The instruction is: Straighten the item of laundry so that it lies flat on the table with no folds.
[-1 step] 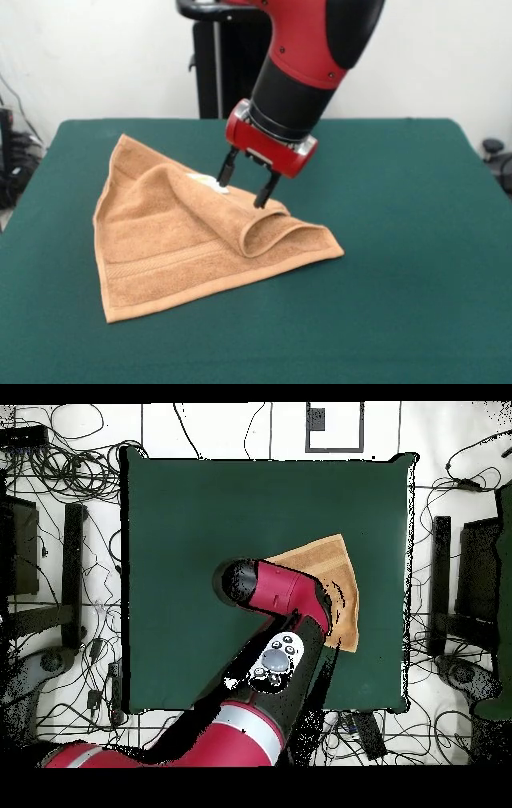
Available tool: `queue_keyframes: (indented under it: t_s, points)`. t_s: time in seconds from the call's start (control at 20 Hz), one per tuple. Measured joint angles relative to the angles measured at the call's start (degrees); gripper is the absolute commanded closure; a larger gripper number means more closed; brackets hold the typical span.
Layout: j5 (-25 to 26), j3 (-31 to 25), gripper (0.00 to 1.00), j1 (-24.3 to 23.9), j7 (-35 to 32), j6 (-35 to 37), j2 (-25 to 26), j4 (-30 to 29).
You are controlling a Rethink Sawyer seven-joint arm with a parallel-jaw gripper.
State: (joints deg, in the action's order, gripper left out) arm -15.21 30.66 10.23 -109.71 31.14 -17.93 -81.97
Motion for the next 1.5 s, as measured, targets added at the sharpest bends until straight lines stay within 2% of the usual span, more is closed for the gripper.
queue_keyframes:
  t_s: [0.7, 1.1, 1.5]
  points:
    - [-0.63, 0.23, 0.0, -0.1, 0.0, 0.02, -4.91, 0.38]
    - [-0.64, 0.88, 0.0, -0.11, 0.0, 0.02, -4.38, 1.68]
    - [-1.0, 0.89, 0.0, -0.09, 0.0, 0.02, -0.21, 4.48]
